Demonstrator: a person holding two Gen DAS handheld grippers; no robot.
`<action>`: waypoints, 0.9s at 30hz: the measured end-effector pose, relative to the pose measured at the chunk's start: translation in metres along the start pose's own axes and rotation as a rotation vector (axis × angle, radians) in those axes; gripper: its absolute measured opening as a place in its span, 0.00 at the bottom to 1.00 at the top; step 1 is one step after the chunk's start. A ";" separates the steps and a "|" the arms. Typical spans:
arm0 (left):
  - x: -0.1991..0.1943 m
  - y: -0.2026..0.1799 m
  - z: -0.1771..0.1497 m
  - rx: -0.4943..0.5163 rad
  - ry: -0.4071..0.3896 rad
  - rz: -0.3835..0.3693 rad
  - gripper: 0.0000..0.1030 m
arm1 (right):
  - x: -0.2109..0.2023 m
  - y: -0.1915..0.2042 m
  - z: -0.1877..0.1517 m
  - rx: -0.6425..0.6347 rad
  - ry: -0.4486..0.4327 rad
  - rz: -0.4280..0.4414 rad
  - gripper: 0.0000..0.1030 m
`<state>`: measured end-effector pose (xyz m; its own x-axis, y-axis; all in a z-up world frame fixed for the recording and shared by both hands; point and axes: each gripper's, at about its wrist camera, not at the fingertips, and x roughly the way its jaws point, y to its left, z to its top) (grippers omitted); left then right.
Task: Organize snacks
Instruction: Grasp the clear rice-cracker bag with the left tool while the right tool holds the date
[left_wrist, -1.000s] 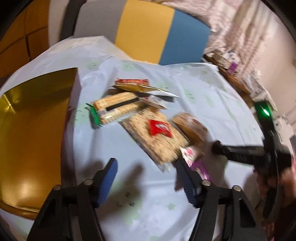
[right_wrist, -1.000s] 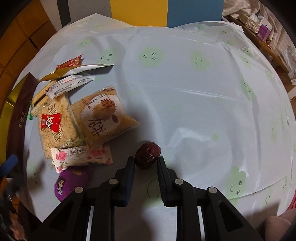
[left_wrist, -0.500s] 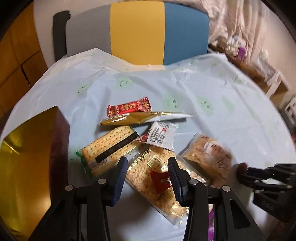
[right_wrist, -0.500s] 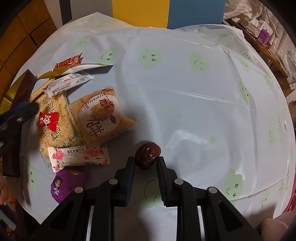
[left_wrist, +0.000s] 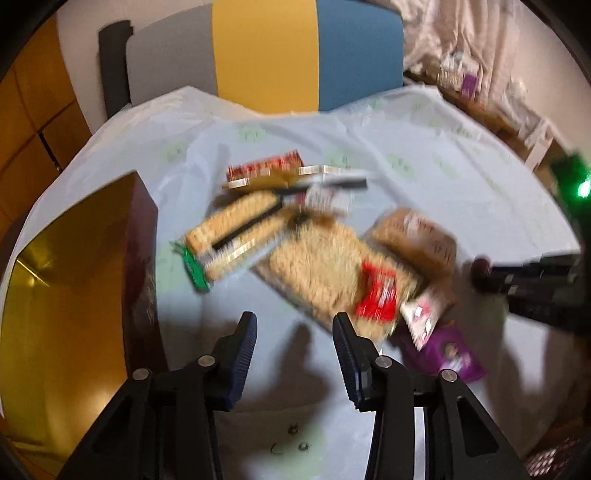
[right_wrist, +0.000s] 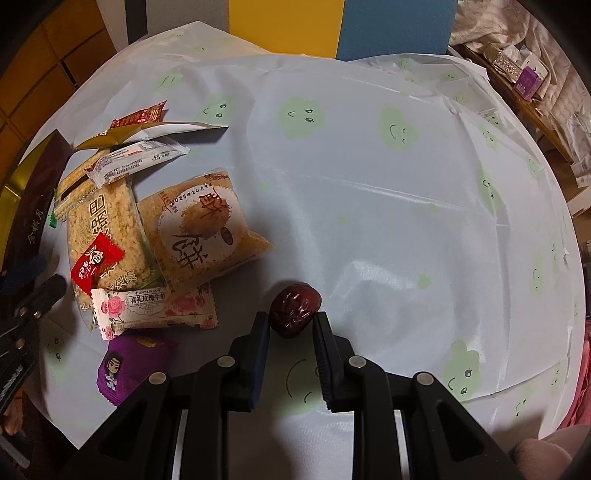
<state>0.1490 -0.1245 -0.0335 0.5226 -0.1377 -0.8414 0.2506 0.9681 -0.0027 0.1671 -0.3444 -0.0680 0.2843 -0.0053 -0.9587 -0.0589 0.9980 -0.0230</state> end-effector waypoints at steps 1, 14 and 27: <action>0.000 -0.003 0.006 0.009 -0.010 0.023 0.42 | 0.000 0.001 -0.001 -0.001 0.000 -0.002 0.24; 0.018 -0.062 0.005 0.215 -0.041 -0.066 0.42 | -0.003 -0.004 -0.001 0.024 -0.007 -0.015 0.24; 0.001 0.003 0.011 -0.176 -0.004 -0.075 0.63 | 0.000 -0.003 -0.001 0.007 0.001 -0.036 0.23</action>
<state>0.1591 -0.1235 -0.0285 0.5114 -0.2115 -0.8329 0.1430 0.9767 -0.1602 0.1662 -0.3472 -0.0679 0.2855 -0.0410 -0.9575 -0.0419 0.9976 -0.0552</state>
